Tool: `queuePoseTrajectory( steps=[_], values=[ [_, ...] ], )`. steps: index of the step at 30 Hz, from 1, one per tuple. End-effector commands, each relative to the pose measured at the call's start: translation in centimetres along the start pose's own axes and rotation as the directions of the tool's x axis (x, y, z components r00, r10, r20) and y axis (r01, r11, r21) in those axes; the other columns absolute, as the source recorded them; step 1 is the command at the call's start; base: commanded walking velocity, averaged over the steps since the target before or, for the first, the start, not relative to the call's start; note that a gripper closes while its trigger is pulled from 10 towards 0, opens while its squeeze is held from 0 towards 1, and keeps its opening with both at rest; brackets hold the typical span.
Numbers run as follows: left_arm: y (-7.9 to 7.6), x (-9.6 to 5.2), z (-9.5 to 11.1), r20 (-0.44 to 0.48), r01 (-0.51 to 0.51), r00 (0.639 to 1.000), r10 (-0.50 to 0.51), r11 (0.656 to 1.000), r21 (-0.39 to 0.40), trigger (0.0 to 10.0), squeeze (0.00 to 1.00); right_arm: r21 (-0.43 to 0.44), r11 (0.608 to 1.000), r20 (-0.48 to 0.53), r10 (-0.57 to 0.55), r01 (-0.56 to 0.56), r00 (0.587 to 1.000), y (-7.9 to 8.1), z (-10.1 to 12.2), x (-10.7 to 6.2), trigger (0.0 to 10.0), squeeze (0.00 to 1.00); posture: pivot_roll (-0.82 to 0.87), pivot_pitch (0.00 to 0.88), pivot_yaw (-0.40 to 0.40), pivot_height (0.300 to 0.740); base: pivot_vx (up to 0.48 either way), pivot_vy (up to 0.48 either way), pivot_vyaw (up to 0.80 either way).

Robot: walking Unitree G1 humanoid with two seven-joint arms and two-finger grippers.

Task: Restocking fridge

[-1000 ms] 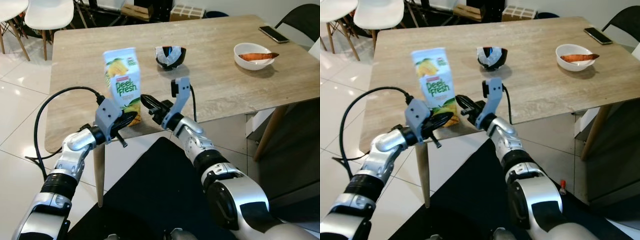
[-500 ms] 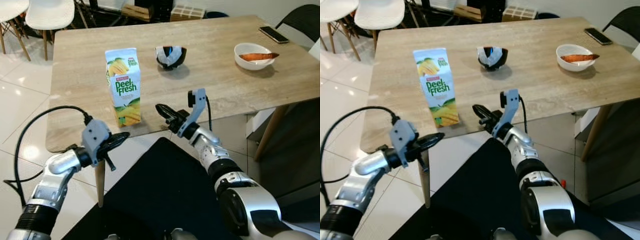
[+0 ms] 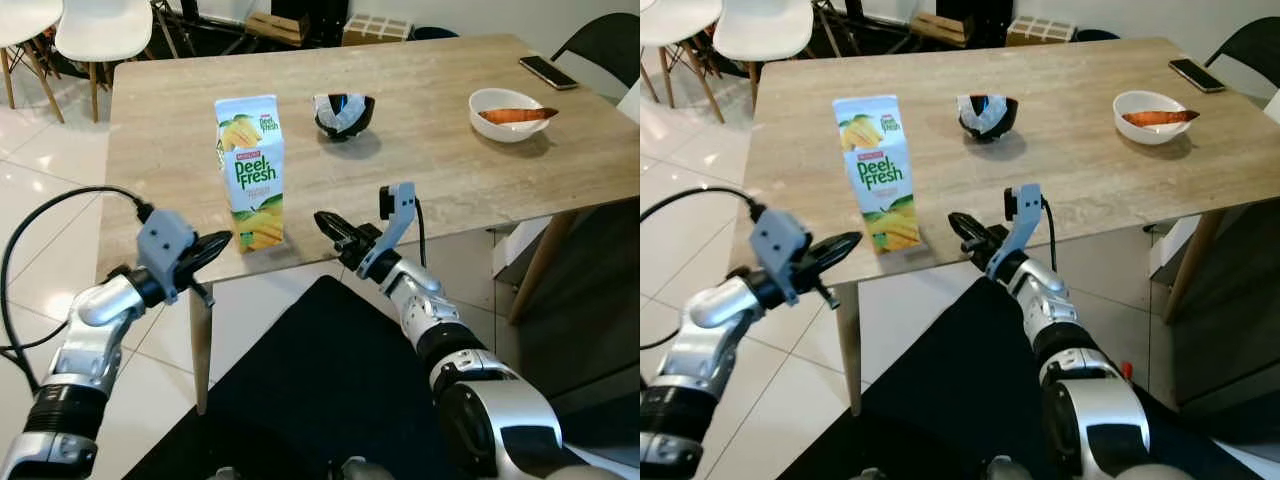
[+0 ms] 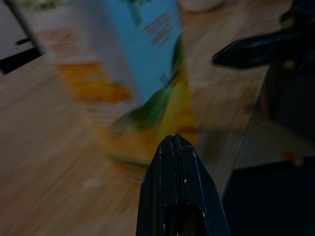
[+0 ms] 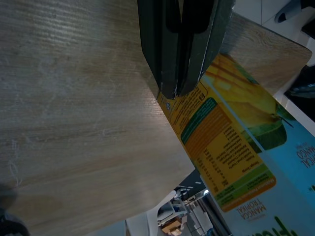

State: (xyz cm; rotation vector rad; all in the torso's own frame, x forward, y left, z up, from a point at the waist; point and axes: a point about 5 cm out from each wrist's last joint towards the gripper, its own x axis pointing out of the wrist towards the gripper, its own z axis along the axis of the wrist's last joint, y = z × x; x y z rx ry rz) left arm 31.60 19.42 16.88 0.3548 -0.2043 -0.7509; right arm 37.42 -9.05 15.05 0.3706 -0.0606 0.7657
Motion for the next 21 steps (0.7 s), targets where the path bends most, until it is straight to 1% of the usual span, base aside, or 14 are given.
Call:
queuePoseTrajectory(
  steps=[1, 3, 4, 5, 10, 12, 15, 16, 21],
  values=[
    [-1.0, 0.5, -0.8, -0.019, 0.040, 0.999, -0.040, 0.999, -0.027, 10.0, 0.00, 0.004, 1.000, -0.012, -0.011, 0.011, 1.000, -0.1, -0.5, -0.3, 10.0, 0.00, -0.07, 0.151, -0.047, 0.740, 0.000, 0.000, 0.00],
    [-1.3, 1.3, -1.0, -0.017, 0.056, 0.998, -0.057, 0.998, -0.034, 10.0, 0.00, 0.002, 1.000, -0.009, -0.012, 0.012, 1.000, -0.1, -0.4, -0.3, 10.0, 0.00, -0.07, 0.151, -0.047, 0.740, 0.000, 0.000, 0.00],
    [-1.4, 2.0, -1.1, -0.019, 0.066, 0.998, -0.067, 0.997, -0.036, 10.0, 0.00, -0.001, 1.000, -0.006, -0.013, 0.013, 1.000, -0.2, -0.4, -0.4, 10.0, 0.00, -0.08, 0.146, -0.037, 0.740, 0.000, 0.000, 0.00],
    [-1.4, 2.2, -1.0, -0.018, 0.069, 0.997, -0.070, 0.997, -0.031, 10.0, 0.00, -0.002, 1.000, -0.004, -0.015, 0.015, 1.000, -0.2, -0.3, -0.4, 10.0, 0.00, -0.08, 0.146, -0.033, 0.740, 0.000, 0.000, 0.00],
    [-1.2, 2.4, -0.9, -0.013, 0.066, 0.998, -0.066, 0.998, -0.025, 10.0, 0.00, -0.005, 1.000, 0.001, -0.021, 0.021, 1.000, -0.3, -0.3, -0.6, 10.0, 0.00, -0.09, 0.142, -0.024, 0.740, 0.000, 0.000, 0.00],
    [-0.8, 1.9, -0.9, -0.021, 0.062, 0.998, -0.062, 0.998, -0.015, 10.0, 0.00, -0.005, 1.000, 0.004, -0.026, 0.026, 1.000, -0.5, -0.3, -0.9, 10.0, 0.00, -0.09, 0.139, -0.022, 0.740, 0.000, 0.000, 0.00],
    [0.0, 0.8, -1.2, -0.048, 0.035, 0.998, -0.035, 0.999, 0.006, 10.0, 0.00, -0.005, 1.000, 0.001, -0.027, 0.027, 1.000, -0.5, -0.5, -1.0, 10.0, 0.00, -0.09, 0.140, -0.025, 0.740, 0.000, 0.000, 0.00],
    [0.0, 0.8, -1.2, -0.048, 0.035, 0.998, -0.035, 0.999, 0.006, 10.0, 0.00, -0.005, 1.000, 0.001, -0.027, 0.027, 1.000, -0.5, -0.5, -1.0, 10.0, 0.00, -0.09, 0.140, -0.025, 0.740, 0.000, 0.000, 0.00],
    [1.4, -1.0, -1.5, -0.075, -0.017, 0.997, 0.019, 0.999, 0.029, 10.0, 0.00, -0.001, 1.000, -0.005, -0.024, 0.024, 1.000, -0.3, -0.6, -1.0, 10.0, 0.00, -0.08, 0.141, -0.032, 0.740, 0.000, 0.000, 0.00]
  ],
)
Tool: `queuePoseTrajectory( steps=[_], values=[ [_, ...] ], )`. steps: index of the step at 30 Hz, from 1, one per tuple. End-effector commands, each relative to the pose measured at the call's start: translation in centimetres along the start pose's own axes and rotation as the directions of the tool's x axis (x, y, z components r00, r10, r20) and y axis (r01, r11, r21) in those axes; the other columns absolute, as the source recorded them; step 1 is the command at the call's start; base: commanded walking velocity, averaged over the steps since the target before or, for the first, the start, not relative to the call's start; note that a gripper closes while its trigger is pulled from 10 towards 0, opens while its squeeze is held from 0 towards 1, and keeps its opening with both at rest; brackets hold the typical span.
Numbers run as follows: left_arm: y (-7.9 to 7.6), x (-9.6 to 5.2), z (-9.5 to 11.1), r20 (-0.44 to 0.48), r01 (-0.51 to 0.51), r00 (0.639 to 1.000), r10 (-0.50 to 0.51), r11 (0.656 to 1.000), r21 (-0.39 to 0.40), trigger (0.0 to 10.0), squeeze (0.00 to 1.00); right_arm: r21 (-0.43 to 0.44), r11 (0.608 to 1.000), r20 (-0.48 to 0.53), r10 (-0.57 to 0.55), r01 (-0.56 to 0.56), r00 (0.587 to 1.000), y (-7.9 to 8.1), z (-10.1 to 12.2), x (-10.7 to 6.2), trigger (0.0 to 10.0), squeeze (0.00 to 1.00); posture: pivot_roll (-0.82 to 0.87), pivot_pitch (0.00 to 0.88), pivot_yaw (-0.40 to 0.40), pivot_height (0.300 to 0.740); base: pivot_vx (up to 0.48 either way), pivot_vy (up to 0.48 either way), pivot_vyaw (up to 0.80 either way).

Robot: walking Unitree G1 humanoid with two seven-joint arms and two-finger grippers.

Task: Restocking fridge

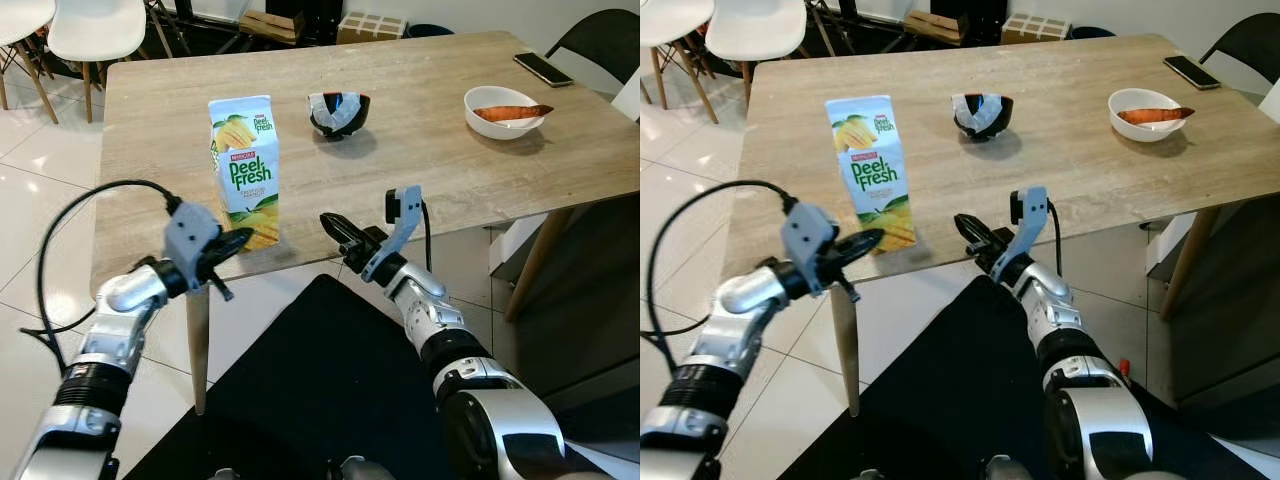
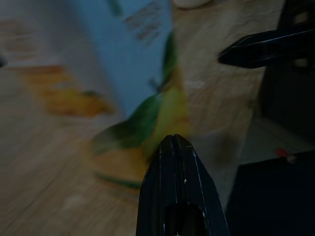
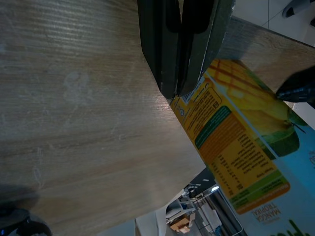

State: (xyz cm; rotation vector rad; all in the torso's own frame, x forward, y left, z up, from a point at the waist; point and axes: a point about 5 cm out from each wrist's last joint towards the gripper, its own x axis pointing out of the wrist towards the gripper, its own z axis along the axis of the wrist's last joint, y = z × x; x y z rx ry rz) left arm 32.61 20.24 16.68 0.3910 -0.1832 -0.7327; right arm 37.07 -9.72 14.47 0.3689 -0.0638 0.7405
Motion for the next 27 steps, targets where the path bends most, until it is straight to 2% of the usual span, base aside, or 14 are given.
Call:
queuePoseTrajectory(
  steps=[1, 3, 4, 5, 8, 10, 13, 15, 16, 18, 22, 27],
  values=[
    [0.3, -1.1, -0.9, -0.041, -0.008, 0.999, 0.008, 1.000, 0.003, 10.0, 0.00, 0.003, 1.000, -0.011, 0.000, 0.000, 1.000, 0.0, -0.3, -0.1, 10.0, 0.00, -0.08, 0.141, -0.032, 0.740, 0.000, 0.000, 0.00],
    [2.2, -3.0, -1.4, -0.093, -0.114, 0.989, 0.118, 0.992, 0.054, 10.0, 0.00, 0.005, 1.000, -0.015, 0.009, -0.009, 1.000, 0.3, -0.3, 0.1, 10.0, 0.00, -0.07, 0.142, -0.047, 0.740, 0.000, 0.000, 0.00],
    [2.2, -3.0, -1.4, -0.093, -0.114, 0.989, 0.118, 0.992, 0.054, 10.0, 0.00, 0.005, 1.000, -0.015, 0.009, -0.009, 1.000, 0.3, -0.3, 0.1, 10.0, 0.00, -0.07, 0.142, -0.047, 0.740, 0.000, 0.000, 0.00],
    [2.9, -3.5, -1.4, -0.108, -0.148, 0.982, 0.155, 0.986, 0.077, 10.0, 0.00, 0.006, 1.000, -0.015, 0.011, -0.011, 1.000, 0.3, -0.3, 0.2, 10.0, 0.00, -0.07, 0.142, -0.047, 0.740, 0.000, 0.000, 0.00],
    [5.4, -5.2, -1.2, -0.130, -0.293, 0.940, 0.317, 0.940, 0.175, 10.0, 0.00, 0.005, 1.000, -0.018, 0.020, -0.020, 1.000, 0.5, -0.3, 0.4, 10.0, 0.00, -0.07, 0.143, -0.054, 0.740, 0.000, 0.000, 0.00],
    [5.9, -5.5, -1.0, -0.123, -0.325, 0.929, 0.349, 0.928, 0.180, 10.0, 0.00, 0.006, 1.000, -0.019, 0.024, -0.024, 1.000, 0.6, -0.3, 0.4, 10.0, 0.00, -0.07, 0.143, -0.055, 0.740, 0.000, 0.000, 0.00],
    [5.4, -5.1, -0.9, -0.112, -0.294, 0.943, 0.313, 0.943, 0.158, 10.0, 0.00, 0.007, 1.000, -0.021, 0.026, -0.026, 0.999, 0.6, -0.4, 0.4, 10.0, 0.00, -0.07, 0.144, -0.055, 0.740, 0.000, 0.000, 0.00],
    [3.9, -4.2, -1.2, -0.106, -0.213, 0.968, 0.226, 0.970, 0.118, 10.0, 0.00, 0.007, 1.000, -0.023, 0.027, -0.027, 0.999, 0.6, -0.5, 0.4, 10.0, 0.00, -0.07, 0.145, -0.052, 0.740, 0.000, 0.000, 0.00],
    [3.9, -4.2, -1.2, -0.106, -0.213, 0.968, 0.226, 0.970, 0.118, 10.0, 0.00, 0.007, 1.000, -0.023, 0.027, -0.027, 0.999, 0.6, -0.5, 0.4, 10.0, 0.00, -0.07, 0.145, -0.052, 0.740, 0.000, 0.000, 0.00],
    [1.8, -2.9, -1.5, -0.090, -0.098, 0.991, 0.101, 0.994, 0.042, 10.0, 0.00, 0.004, 1.000, -0.025, 0.021, -0.021, 0.999, 0.5, -0.5, 0.2, 10.0, 0.00, -0.07, 0.146, -0.050, 0.740, 0.000, 0.000, 0.00],
    [-0.2, -1.2, -1.7, -0.068, 0.004, 0.998, -0.004, 1.000, -0.005, 10.0, 0.00, -0.002, 1.000, -0.025, 0.006, -0.006, 1.000, 0.3, -0.4, 0.1, 10.0, 0.00, -0.07, 0.150, -0.047, 0.740, 0.000, 0.000, 0.00],
    [-0.8, 0.6, -1.7, -0.059, 0.040, 0.997, -0.040, 0.999, 0.000, 10.0, 0.00, -0.004, 1.000, -0.023, 0.003, -0.003, 1.000, 0.2, -0.3, 0.2, 10.0, 0.00, -0.08, 0.152, -0.043, 0.740, 0.000, 0.000, 0.00]
  ],
)
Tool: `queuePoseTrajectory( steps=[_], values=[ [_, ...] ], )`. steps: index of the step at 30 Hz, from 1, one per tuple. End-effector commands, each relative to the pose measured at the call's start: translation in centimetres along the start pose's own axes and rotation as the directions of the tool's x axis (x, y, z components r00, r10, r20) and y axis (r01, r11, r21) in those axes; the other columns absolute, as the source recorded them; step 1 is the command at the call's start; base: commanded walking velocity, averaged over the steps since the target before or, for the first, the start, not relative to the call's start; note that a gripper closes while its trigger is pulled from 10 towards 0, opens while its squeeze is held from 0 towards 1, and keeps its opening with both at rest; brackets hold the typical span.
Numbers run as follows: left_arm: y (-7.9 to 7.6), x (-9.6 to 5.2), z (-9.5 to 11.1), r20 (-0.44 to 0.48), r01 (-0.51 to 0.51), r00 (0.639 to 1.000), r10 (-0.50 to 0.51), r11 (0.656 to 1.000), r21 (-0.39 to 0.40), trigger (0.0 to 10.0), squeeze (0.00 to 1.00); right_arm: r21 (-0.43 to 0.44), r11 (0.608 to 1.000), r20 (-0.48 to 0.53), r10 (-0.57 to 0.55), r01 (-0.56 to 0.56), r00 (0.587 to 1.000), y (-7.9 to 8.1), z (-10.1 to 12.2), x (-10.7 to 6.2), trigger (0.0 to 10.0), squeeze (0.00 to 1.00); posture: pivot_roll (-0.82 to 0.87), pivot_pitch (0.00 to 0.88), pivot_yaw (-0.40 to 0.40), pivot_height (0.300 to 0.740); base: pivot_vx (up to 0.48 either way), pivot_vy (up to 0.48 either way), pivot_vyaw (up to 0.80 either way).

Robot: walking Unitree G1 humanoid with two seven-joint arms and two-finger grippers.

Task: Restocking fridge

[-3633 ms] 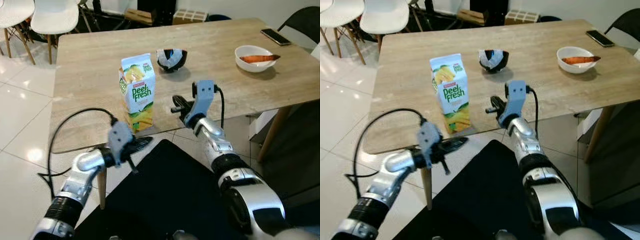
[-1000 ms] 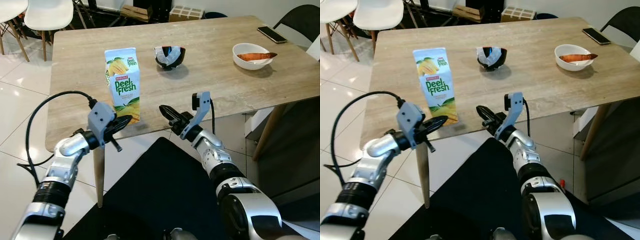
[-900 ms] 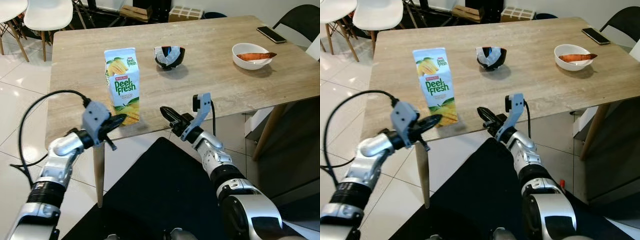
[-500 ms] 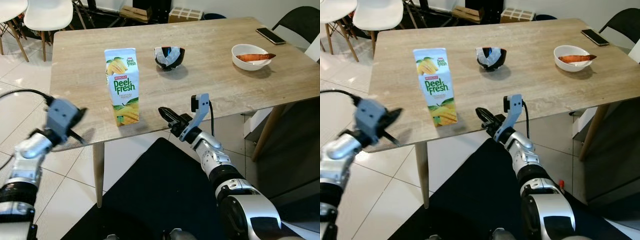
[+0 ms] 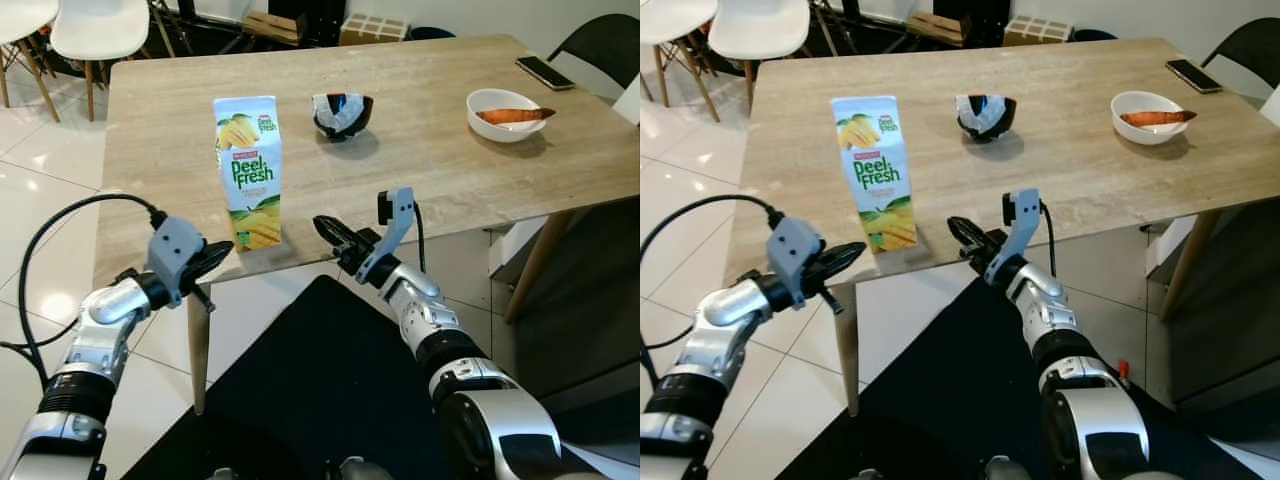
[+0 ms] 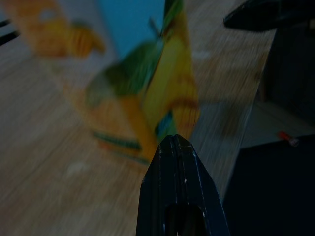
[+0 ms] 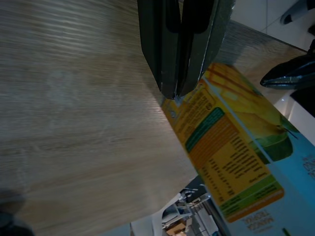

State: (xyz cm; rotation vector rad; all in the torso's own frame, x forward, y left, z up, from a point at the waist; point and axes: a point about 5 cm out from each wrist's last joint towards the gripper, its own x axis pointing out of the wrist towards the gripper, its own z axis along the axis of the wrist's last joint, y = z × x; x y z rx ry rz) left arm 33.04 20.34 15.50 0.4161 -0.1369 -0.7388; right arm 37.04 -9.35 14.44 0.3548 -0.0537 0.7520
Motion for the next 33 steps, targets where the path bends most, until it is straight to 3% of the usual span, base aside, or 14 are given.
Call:
queuePoseTrajectory(
  steps=[1, 4, 5, 13, 15, 18, 19, 24, 27, 30, 31, 32, 33],
  values=[
    [-0.5, 0.5, -0.4, -0.012, 0.018, 1.000, -0.018, 1.000, -0.001, 10.0, 0.00, 0.005, 1.000, -0.007, -0.007, 0.007, 1.000, 0.0, -0.1, 0.0, 10.0, 0.00, -0.08, 0.153, -0.042, 0.740, 0.000, 0.000, 0.00],
    [-0.4, 0.6, -0.4, -0.014, 0.011, 1.000, -0.011, 1.000, 0.002, 10.0, 0.00, 0.005, 1.000, -0.006, -0.008, 0.008, 1.000, -0.1, -0.1, 0.0, 10.0, 0.00, -0.08, 0.153, -0.042, 0.740, 0.000, 0.000, 0.00],
    [0.6, 0.7, -0.3, -0.037, -0.029, 0.999, 0.031, 0.999, 0.037, 10.0, 0.00, 0.006, 1.000, -0.003, -0.010, 0.010, 1.000, 0.0, 0.0, 0.0, 10.0, 0.00, -0.08, 0.156, -0.037, 0.740, 0.000, 0.000, 0.00],
    [3.8, -0.6, 0.2, -0.074, -0.180, 0.979, 0.191, 0.974, 0.136, 10.0, 0.00, 0.006, 1.000, 0.003, -0.019, 0.019, 1.000, -0.2, 0.0, -0.2, 10.0, 0.00, -0.08, 0.159, -0.030, 0.740, 0.000, 0.000, 0.00],
    [4.0, -0.8, 0.2, -0.077, -0.190, 0.976, 0.202, 0.971, 0.143, 10.0, 0.00, 0.006, 1.000, 0.003, -0.020, 0.020, 1.000, -0.2, 0.0, -0.2, 10.0, 0.00, -0.08, 0.158, -0.030, 0.740, 0.000, 0.000, 0.00],
    [5.3, -1.8, 0.1, -0.092, -0.266, 0.954, 0.285, 0.947, 0.180, 10.0, 0.00, 0.007, 1.000, 0.003, -0.022, 0.022, 1.000, -0.2, -0.1, -0.3, 10.0, 0.00, -0.08, 0.158, -0.033, 0.740, 0.000, 0.000, 0.00],
    [6.2, -2.6, 0.1, -0.103, -0.319, 0.933, 0.345, 0.924, 0.212, 10.0, 0.00, 0.006, 1.000, 0.003, -0.021, 0.021, 1.000, -0.2, -0.1, -0.2, 10.0, 0.00, -0.08, 0.158, -0.036, 0.740, 0.000, 0.000, 0.00],
    [7.6, -4.0, 0.1, -0.120, -0.392, 0.894, 0.432, 0.882, 0.261, 10.0, 0.00, 0.005, 1.000, 0.003, -0.018, 0.018, 1.000, -0.2, 0.0, -0.1, 10.0, 0.00, -0.08, 0.159, -0.037, 0.740, 0.000, 0.000, 0.00],
    [9.0, -5.7, 0.2, -0.122, -0.482, 0.837, 0.534, 0.824, 0.299, 10.0, 0.00, 0.004, 1.000, 0.006, -0.012, 0.012, 1.000, -0.1, 0.2, 0.1, 10.0, 0.00, -0.08, 0.159, -0.037, 0.740, 0.000, 0.000, 0.00],
    [8.8, -5.6, 0.3, -0.107, -0.470, 0.854, 0.509, 0.843, 0.261, 10.0, 0.00, 0.004, 1.000, 0.008, -0.011, 0.011, 1.000, 0.0, 0.3, 0.2, 10.0, 0.00, -0.08, 0.164, -0.048, 0.740, 0.000, 0.000, 0.00],
    [6.9, -4.6, 0.0, -0.083, -0.350, 0.926, 0.369, 0.919, 0.181, 10.0, 0.00, 0.003, 1.000, 0.012, -0.010, 0.010, 1.000, 0.1, 0.4, 0.4, 10.0, 0.00, -0.08, 0.165, -0.050, 0.740, 0.000, 0.000, 0.00],
    [6.9, -4.6, 0.0, -0.083, -0.350, 0.926, 0.369, 0.919, 0.181, 10.0, 0.00, 0.003, 1.000, 0.012, -0.010, 0.010, 1.000, 0.1, 0.4, 0.4, 10.0, 0.00, -0.08, 0.165, -0.050, 0.740, 0.000, 0.000, 0.00],
    [5.6, -4.0, -0.4, -0.078, -0.269, 0.957, 0.281, 0.954, 0.134, 10.0, 0.00, -0.003, 1.000, 0.014, -0.007, 0.007, 1.000, 0.3, 0.5, 0.7, 10.0, 0.00, -0.08, 0.167, -0.049, 0.740, 0.000, 0.000, 0.00]
  ],
)
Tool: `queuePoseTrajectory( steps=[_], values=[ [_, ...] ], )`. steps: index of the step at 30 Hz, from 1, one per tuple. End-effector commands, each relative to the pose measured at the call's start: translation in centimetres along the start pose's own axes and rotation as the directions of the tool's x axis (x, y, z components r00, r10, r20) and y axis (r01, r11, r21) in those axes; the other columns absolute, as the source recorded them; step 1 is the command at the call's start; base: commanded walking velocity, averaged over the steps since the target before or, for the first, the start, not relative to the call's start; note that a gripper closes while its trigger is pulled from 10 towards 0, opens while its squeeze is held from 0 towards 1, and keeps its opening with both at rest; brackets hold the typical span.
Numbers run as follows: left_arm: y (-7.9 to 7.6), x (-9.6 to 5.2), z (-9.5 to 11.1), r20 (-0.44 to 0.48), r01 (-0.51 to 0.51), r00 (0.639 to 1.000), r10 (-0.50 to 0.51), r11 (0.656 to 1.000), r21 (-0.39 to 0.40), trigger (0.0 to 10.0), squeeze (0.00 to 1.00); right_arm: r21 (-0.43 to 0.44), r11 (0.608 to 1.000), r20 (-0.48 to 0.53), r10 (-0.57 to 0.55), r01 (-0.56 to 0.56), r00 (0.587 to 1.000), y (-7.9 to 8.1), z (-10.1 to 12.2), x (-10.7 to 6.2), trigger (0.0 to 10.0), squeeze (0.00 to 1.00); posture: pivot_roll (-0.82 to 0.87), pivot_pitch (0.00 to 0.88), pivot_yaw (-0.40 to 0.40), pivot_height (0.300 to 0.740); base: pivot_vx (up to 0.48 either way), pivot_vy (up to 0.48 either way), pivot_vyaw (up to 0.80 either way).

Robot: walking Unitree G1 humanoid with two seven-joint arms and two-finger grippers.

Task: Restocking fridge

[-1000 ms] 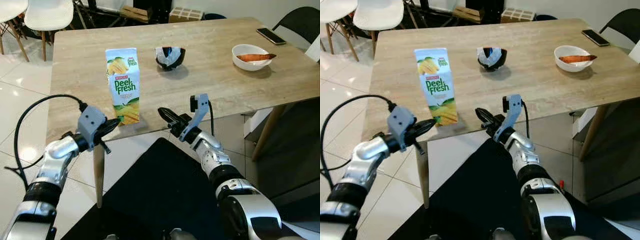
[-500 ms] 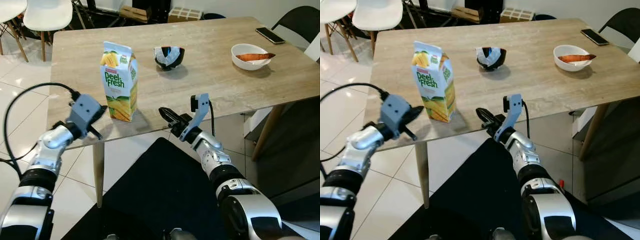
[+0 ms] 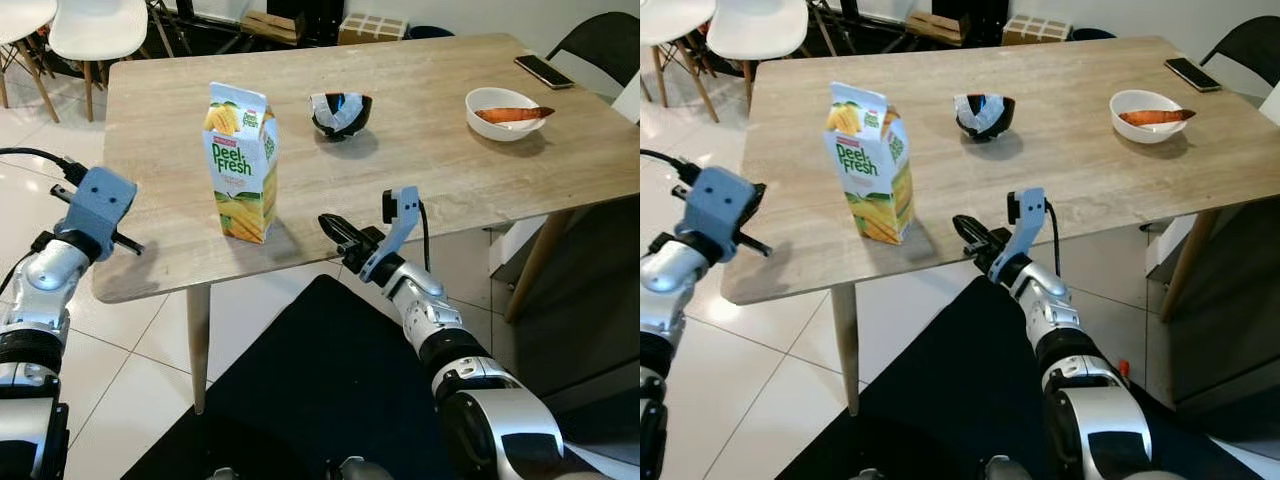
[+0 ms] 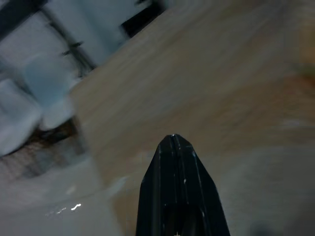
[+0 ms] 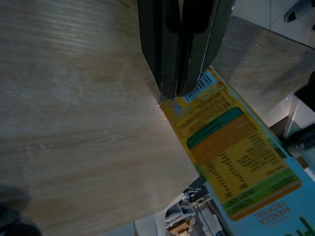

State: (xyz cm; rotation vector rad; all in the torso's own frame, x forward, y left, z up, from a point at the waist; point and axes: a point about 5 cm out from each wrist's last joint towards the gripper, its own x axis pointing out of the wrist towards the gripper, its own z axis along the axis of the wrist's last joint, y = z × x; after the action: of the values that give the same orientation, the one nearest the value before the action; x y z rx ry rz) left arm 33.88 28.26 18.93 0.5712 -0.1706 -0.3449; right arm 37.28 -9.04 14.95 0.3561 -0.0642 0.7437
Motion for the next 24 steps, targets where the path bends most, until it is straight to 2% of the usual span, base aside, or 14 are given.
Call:
queuePoseTrajectory(
  steps=[1, 2, 3, 5, 6, 8, 18, 24],
  values=[
    [-2.8, 0.2, -0.5, 0.021, 0.140, 0.990, -0.139, 0.988, -0.062, 10.0, 0.00, -0.005, 1.000, 0.004, 0.001, -0.001, 1.000, 0.3, 0.2, 0.4, 10.0, 0.00, -0.08, 0.167, -0.049, 0.740, 0.000, 0.000, 0.00],
    [-3.7, 0.2, -0.6, 0.026, 0.188, 0.982, -0.187, 0.979, -0.078, 10.0, 0.00, -0.011, 1.000, 0.004, 0.003, -0.003, 1.000, 0.5, 0.2, 0.7, 10.0, 0.00, -0.09, 0.171, -0.046, 0.740, 0.000, 0.000, 0.00],
    [-3.7, 0.2, -0.6, 0.026, 0.188, 0.982, -0.187, 0.979, -0.078, 10.0, 0.00, -0.011, 1.000, 0.004, 0.003, -0.003, 1.000, 0.5, 0.2, 0.7, 10.0, 0.00, -0.09, 0.171, -0.046, 0.740, 0.000, 0.000, 0.00],
    [-5.0, 0.2, -0.9, 0.033, 0.243, 0.970, -0.241, 0.965, -0.103, 10.0, 0.00, -0.037, 0.999, -0.005, -0.005, 0.005, 1.000, 1.0, 0.4, 1.6, 10.0, 0.00, -0.09, 0.177, -0.043, 0.740, 0.000, 0.000, 0.00],
    [-5.0, 0.2, -0.9, 0.033, 0.243, 0.970, -0.241, 0.965, -0.103, 10.0, 0.00, -0.037, 0.999, -0.005, -0.005, 0.005, 1.000, 1.0, 0.4, 1.6, 10.0, 0.00, -0.09, 0.177, -0.043, 0.740, 0.000, 0.000, 0.00],
    [-5.5, 0.2, -0.8, 0.038, 0.255, 0.967, -0.252, 0.961, -0.110, 10.0, 0.00, -0.051, 0.998, -0.003, -0.023, 0.022, 1.000, 1.7, 1.1, 2.9, 10.0, 0.00, -0.09, 0.182, -0.044, 0.740, 0.000, 0.000, 0.00],
    [-3.7, 0.2, -0.3, 0.021, 0.228, 0.974, -0.228, 0.972, -0.052, 10.0, 0.00, -0.056, 0.998, -0.007, 0.002, -0.002, 1.000, 3.6, 1.9, 5.0, 10.0, 0.00, -0.05, 0.222, -0.066, 0.740, 0.000, 0.000, 0.00],
    [-3.1, 0.5, 0.0, 0.010, 0.229, 0.973, -0.229, 0.973, -0.029, 10.0, 0.00, -0.047, 0.999, -0.007, -0.007, 0.006, 1.000, 4.3, 1.9, 5.7, 10.0, 0.00, -0.05, 0.231, -0.064, 0.740, 0.000, 0.000, 0.00]
  ],
)
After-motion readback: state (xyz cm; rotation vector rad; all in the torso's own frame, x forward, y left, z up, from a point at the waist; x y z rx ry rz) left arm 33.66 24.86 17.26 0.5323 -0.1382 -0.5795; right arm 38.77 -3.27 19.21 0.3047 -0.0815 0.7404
